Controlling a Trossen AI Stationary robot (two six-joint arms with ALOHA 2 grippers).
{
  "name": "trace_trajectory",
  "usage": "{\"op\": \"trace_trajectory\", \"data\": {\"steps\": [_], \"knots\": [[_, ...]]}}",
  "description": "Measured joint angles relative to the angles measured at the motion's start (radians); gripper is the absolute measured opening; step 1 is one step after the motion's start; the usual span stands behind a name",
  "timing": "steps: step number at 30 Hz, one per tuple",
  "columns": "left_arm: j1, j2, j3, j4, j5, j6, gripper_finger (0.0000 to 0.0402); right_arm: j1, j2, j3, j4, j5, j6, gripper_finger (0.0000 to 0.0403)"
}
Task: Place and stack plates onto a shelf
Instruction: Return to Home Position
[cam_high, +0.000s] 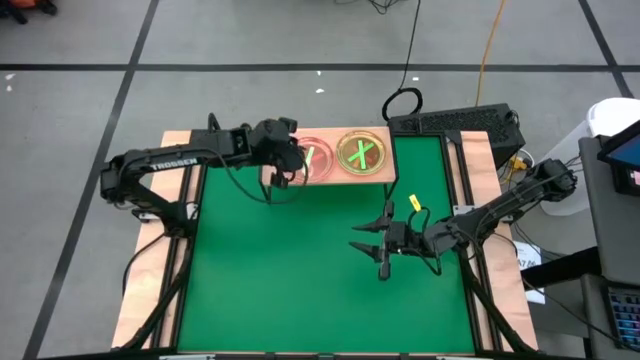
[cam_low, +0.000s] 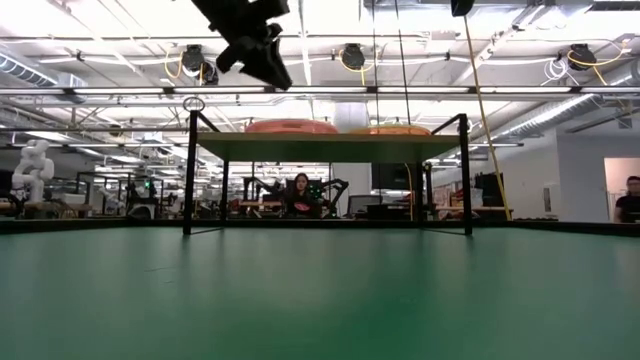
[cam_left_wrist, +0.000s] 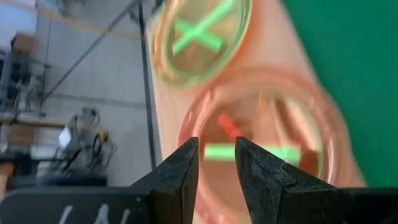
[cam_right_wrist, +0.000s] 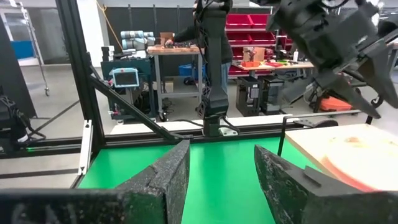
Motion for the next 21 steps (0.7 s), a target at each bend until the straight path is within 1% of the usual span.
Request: {"op": "trace_trajectory", "data": {"steps": [2, 4, 6, 8, 11, 12, 14, 16, 18, 21], "knots": [[-0.007, -0.031, -0.002, 0.024, 0.05, -0.02, 0.0113, 0.003, -0.002, 0.0, -0.003, -0.003, 0.0, 0.0161], [-0.027, -0.081, -0.002, 0.073, 0.091, -0.057, 0.0113, 0.017, -0.039, -0.001, -0.042, -0.005, -0.003, 0.0161], [-0.049, -0.146, 0.001, 0.108, 0.125, -0.139, 0.0113, 0.035, -0.117, -0.002, -0.077, -0.005, -0.005, 0.0161], [-0.067, -0.204, 0.001, 0.121, 0.169, -0.264, 0.0113, 0.049, -0.207, 0.001, -0.128, -0.005, -0.005, 0.016], [-0.081, -0.29, 0.0, 0.097, 0.266, -0.397, 0.0113, 0.057, -0.304, 0.0, -0.241, 0.005, -0.005, 0.0159], [-0.092, -0.316, 0.0, 0.087, 0.286, -0.423, 0.0113, 0.057, -0.326, -0.002, -0.264, 0.028, -0.005, 0.0159], [-0.121, -0.365, 0.0, 0.057, 0.303, -0.458, 0.0113, 0.057, -0.359, -0.026, -0.289, 0.072, -0.006, 0.0159], [-0.158, -0.412, -0.008, 0.025, 0.307, -0.49, 0.0113, 0.057, -0.388, -0.058, -0.308, 0.077, -0.023, 0.0159], [-0.2, -0.468, -0.055, 0.047, 0.306, -0.525, 0.0113, 0.057, -0.423, -0.102, -0.321, 0.074, -0.046, 0.0159], [-0.265, -0.573, -0.191, 0.165, 0.301, -0.559, 0.0113, 0.057, -0.49, -0.181, -0.309, 0.071, -0.054, 0.0159]]}}
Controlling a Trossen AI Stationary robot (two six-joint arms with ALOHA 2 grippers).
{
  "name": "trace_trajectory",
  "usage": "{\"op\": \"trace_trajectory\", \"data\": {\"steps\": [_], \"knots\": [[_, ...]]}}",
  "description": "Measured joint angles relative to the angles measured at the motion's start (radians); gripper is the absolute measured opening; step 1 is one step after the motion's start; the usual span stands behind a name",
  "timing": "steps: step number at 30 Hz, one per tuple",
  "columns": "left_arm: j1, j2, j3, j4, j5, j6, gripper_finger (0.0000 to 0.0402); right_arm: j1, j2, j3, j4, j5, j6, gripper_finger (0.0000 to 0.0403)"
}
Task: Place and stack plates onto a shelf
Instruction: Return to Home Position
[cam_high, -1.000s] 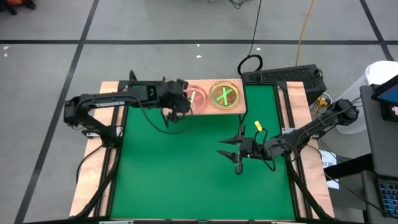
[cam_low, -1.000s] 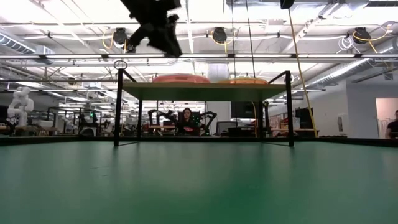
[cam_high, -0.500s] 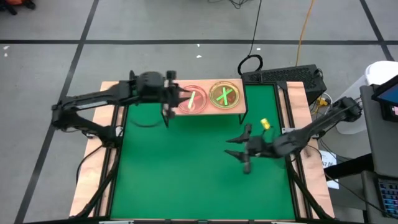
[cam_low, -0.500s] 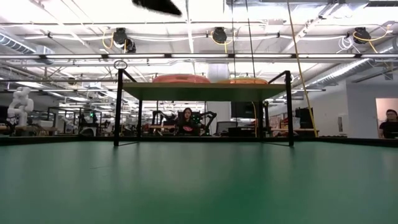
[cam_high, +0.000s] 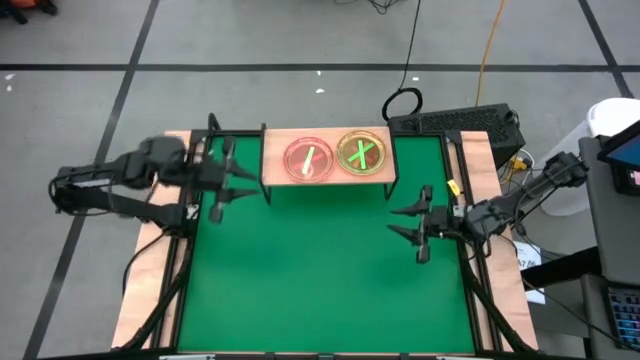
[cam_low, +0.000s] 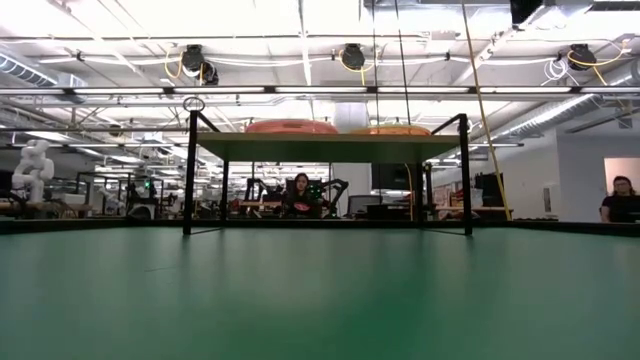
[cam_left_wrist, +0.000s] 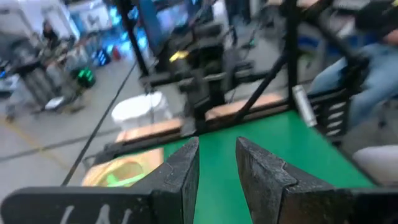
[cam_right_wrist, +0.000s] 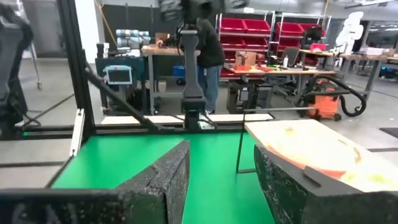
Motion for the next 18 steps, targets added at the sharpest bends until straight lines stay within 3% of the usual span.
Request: {"op": "trace_trajectory", "data": {"steps": [9, 13, 18], "knots": [[-0.097, -0.324, -0.47, 0.441, -0.051, -0.105, 0.0113, -0.001, -0.296, -0.228, 0.065, 0.003, 0.024, 0.0159], [-0.103, -0.448, -0.607, 0.483, -0.063, -0.113, 0.0113, -0.001, -0.406, -0.341, 0.178, 0.002, -0.02, 0.0159], [-0.102, -0.58, -0.764, 0.534, -0.148, -0.158, 0.0113, -0.001, -0.496, -0.487, 0.303, 0.002, -0.088, 0.0159]]}}
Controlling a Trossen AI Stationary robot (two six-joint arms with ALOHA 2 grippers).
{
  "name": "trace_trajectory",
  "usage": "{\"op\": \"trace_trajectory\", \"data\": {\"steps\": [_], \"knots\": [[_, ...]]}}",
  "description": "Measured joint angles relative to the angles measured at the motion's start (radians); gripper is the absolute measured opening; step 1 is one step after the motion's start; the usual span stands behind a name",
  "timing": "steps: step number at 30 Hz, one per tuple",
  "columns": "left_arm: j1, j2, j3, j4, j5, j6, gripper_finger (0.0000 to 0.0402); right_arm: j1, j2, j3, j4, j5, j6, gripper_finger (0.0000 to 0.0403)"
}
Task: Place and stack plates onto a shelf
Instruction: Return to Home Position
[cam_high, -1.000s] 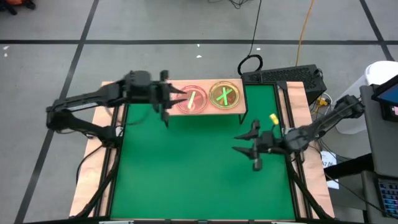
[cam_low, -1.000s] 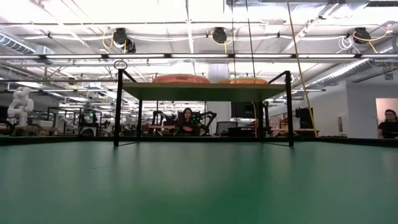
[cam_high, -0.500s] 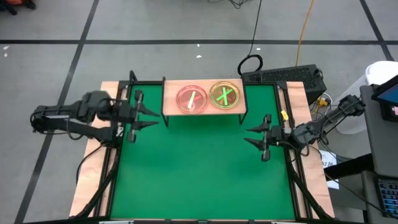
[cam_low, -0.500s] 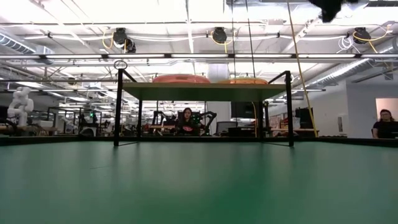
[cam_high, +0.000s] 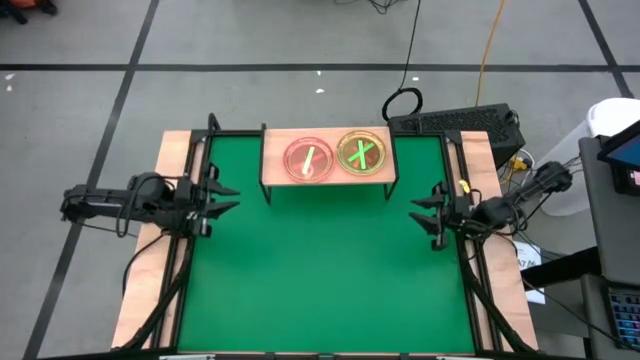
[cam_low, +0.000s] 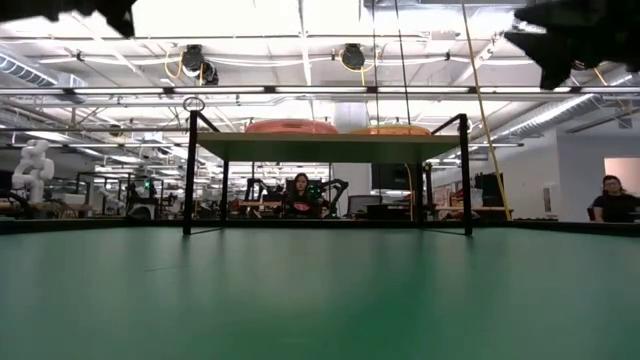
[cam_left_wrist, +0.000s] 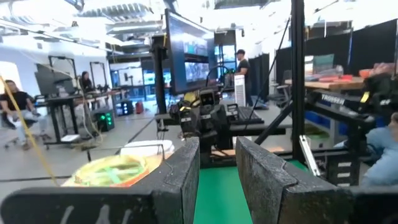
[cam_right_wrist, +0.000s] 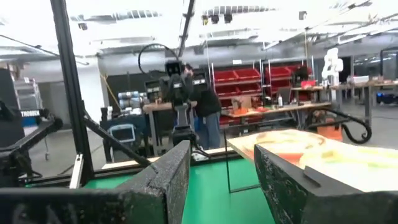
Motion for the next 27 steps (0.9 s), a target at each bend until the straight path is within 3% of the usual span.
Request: {"op": "trace_trajectory", "data": {"steps": [9, 20, 27], "knots": [[0.0, -0.123, -0.198, 0.128, -0.001, -0.058, 0.0113, -0.002, -0.041, -0.049, -0.029, -0.006, 0.006, 0.0159], [0.0, -0.152, -0.354, 0.224, 0.0, -0.103, 0.0113, -0.002, -0.04, -0.05, -0.075, 0.027, 0.055, 0.0159], [0.0, -0.148, -0.353, 0.208, 0.002, -0.111, 0.0113, -0.002, -0.04, -0.051, -0.077, 0.055, 0.068, 0.016]]}}
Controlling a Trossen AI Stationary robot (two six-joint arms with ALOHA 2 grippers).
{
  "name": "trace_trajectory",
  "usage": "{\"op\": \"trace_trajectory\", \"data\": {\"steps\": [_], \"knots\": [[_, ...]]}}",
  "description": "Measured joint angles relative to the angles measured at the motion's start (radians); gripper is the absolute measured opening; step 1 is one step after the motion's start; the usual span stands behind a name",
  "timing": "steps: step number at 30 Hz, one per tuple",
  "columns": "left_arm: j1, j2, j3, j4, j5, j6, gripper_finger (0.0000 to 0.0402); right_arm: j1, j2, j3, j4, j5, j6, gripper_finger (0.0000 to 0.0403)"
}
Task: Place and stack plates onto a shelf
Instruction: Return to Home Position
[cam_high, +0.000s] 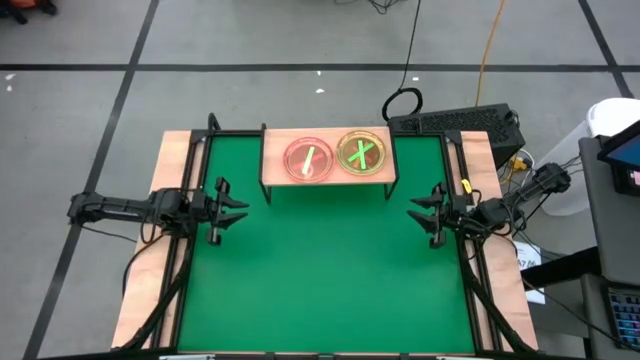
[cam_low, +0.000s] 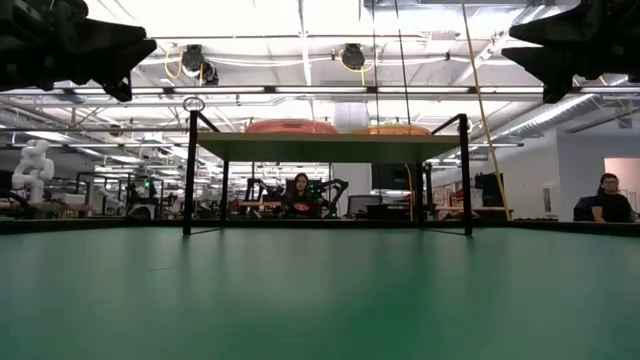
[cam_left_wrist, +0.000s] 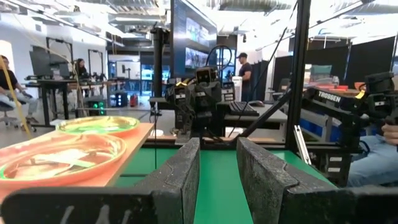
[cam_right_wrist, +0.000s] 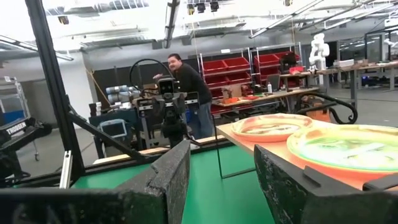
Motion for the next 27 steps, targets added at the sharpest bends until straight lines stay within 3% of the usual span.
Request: {"op": "trace_trajectory", "data": {"steps": [27], "knots": [[0.0, 0.0, 0.0, -0.005, 0.0, 0.036, 0.0113, 0.0, 0.0, -0.002, 0.0, -0.002, -0.003, 0.016]]}}
